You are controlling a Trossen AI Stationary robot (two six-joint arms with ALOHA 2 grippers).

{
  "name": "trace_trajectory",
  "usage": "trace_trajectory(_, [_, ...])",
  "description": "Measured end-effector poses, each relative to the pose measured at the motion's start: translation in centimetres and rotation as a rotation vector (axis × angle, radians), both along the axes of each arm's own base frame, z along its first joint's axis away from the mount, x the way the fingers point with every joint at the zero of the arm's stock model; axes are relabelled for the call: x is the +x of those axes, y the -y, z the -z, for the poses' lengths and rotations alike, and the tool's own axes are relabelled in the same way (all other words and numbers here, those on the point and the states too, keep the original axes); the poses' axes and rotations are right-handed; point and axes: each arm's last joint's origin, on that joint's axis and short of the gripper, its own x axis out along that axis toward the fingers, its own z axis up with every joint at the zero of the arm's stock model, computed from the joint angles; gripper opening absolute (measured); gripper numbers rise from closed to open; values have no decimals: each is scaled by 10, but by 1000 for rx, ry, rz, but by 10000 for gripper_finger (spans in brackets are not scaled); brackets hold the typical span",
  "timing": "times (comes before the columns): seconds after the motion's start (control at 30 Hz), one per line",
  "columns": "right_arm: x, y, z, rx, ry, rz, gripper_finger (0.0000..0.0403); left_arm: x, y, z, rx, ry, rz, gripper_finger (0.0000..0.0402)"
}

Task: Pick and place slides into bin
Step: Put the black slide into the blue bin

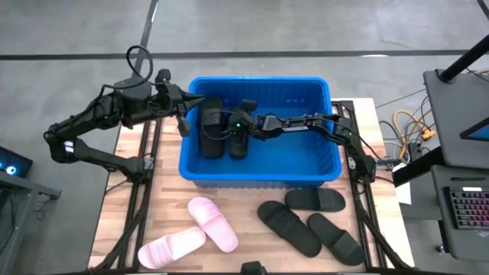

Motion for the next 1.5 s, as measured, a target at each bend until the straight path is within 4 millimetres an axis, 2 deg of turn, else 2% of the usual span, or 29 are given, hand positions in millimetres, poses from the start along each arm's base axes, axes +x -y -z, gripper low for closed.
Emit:
trace_trajectory(0.7, [5, 1, -11, 58, 57, 9, 16, -1, 0, -1, 1, 3, 0, 11])
trace_trajectory(1.23, [6, -1, -29, 219, 39, -1, 137, -1, 0, -1, 0, 3, 2, 11])
trace_trajectory(1.5, [6, -2, -44, 283, 35, -23, 170, -1, 0, -1, 0, 3, 2, 11])
